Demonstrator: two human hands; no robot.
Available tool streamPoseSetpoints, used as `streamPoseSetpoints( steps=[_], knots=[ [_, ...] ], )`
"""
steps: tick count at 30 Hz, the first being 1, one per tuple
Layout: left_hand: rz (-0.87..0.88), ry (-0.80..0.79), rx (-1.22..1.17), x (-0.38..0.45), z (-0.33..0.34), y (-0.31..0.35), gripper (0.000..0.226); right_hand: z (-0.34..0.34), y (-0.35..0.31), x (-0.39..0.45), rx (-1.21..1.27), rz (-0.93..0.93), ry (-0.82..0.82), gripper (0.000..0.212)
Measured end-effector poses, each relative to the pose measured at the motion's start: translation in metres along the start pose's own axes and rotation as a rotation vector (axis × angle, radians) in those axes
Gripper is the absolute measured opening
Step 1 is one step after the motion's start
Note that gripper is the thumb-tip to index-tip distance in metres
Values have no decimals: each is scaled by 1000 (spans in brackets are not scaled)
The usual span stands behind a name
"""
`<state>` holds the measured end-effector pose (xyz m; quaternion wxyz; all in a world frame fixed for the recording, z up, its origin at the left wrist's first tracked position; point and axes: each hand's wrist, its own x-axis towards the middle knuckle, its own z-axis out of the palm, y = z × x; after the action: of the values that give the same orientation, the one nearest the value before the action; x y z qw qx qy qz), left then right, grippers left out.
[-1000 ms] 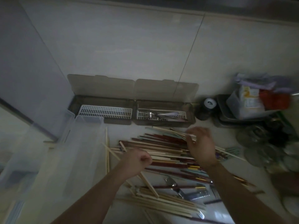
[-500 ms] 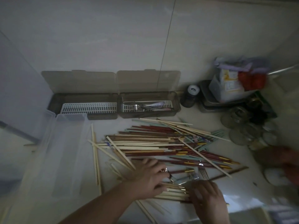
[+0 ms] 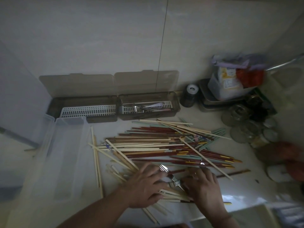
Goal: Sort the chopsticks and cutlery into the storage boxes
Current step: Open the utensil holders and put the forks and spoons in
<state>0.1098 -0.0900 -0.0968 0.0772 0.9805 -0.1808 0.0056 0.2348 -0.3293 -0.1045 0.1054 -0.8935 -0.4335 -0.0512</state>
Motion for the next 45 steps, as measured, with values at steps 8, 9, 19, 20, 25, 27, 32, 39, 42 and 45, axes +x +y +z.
streamPoseSetpoints(
  steps=[8,9,19,20,25,27,32,39,42,45],
  knots=[
    [-16,-9,-72,-7,0,-7,33,-3,3,30,-72,-106,-48,17],
    [-22,-18,-65,-8,0,-8,34,-2,3,30,-75,-103,-67,16],
    [-36,35,-82,-19,0,-21,36,-11,18,34,-30,-67,-152,20],
    [-61,46,-83,-19,0,-21,36,-11,18,34,19,-50,-151,18],
    [-142,34,-79,-20,2,-25,35,-7,10,46,355,53,-77,9],
    [-149,36,-94,-19,1,-26,37,-9,3,58,456,48,-41,7],
    [-155,47,-117,-20,1,-27,39,-22,-19,106,669,104,34,5],
    [-179,91,-112,-19,0,-24,39,-45,-23,221,427,204,291,22],
    [-165,111,-72,-16,-2,-24,35,-42,-20,266,300,329,152,29],
    [-173,101,-51,-13,-7,-26,34,-32,-21,298,184,283,-94,34]
  ],
)
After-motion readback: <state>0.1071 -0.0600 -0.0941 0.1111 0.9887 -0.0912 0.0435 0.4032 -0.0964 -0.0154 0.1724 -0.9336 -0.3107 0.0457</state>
